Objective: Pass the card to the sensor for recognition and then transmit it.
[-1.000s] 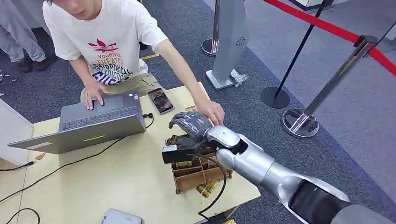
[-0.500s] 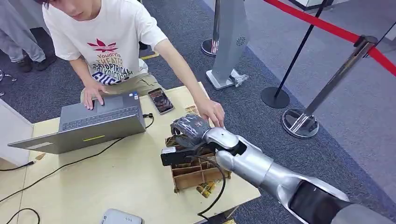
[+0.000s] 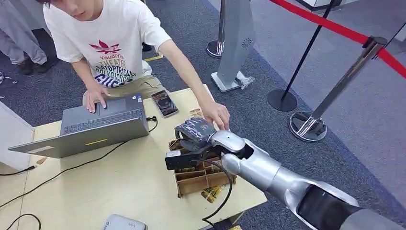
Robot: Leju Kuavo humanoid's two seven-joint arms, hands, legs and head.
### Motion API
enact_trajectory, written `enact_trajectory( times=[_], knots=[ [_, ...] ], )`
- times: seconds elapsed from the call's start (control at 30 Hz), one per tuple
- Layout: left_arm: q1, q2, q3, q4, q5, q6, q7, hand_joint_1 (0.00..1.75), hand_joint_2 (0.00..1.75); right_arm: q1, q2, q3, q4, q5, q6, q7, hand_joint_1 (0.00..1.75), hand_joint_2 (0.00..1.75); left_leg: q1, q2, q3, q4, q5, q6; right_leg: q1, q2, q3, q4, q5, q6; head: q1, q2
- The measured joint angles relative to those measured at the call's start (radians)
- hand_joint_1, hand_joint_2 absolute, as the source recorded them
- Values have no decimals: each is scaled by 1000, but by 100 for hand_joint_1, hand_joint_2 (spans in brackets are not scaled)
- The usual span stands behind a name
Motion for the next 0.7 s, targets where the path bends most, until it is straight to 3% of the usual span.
enact_trajectory(
  times=[0.13,0.5,0.7],
  knots=[
    [0,0,0,0,-5,-2,-2,0,175,-13,-1,-1,0,-65,40,-22,159,175,0,0,0,0,0,0,0,0,0,0,0,0,0,0],
    [1,0,8,1,11,-2,-24,0,175,-126,3,8,4,-299,173,-100,157,175,0,0,-1,0,0,0,0,0,0,0,0,0,0,0],
    [1,0,18,6,14,0,-31,0,175,-186,22,26,11,-373,196,-103,157,175,0,0,-1,0,0,0,0,0,0,0,0,0,0,0]
  ],
)
